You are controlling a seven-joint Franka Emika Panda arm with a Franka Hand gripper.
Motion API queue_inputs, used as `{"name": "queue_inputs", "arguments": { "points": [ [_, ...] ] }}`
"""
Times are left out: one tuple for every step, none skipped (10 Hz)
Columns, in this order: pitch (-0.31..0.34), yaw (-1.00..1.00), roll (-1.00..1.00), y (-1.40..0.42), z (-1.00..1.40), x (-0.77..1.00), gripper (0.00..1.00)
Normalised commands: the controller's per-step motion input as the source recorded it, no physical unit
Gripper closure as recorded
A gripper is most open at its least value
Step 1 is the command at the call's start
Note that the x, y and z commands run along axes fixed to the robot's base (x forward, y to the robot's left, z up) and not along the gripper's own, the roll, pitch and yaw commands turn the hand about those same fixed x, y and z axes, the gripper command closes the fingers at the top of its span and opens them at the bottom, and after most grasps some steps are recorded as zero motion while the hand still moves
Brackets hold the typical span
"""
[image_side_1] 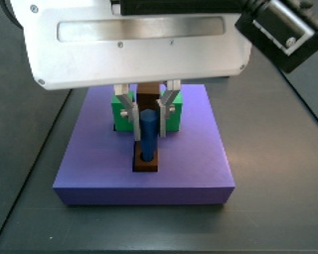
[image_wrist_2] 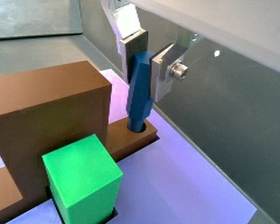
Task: Pick up the blue object. Move up. Place the blue object on the fixture. Regrasp the blue object. Move to above the board. Insert the blue object.
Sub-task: Insert the blue object.
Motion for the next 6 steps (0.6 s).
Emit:
{"name": "queue_inputs", "arguments": {
  "points": [
    [-0.153, 0.0, 0.05, -0.23, -0.39, 0.14, 1.0],
    [-0.119, 0.0, 0.03, -0.29, -0.42, 0.18, 1.0],
    [-0.063, 0.0, 0.03, -0.16, -0.48, 0.3, 1.0],
    [-0.053, -0.05, 0.0, -0.04, -0.54, 0.38, 1.0],
    [-0.001, -0.06, 0.0, 0.0, -0.65, 0.56, 1.0],
    [0.027, -0.05, 0.0, 0.0, -0.6, 0.72, 1.0]
  ]
}}
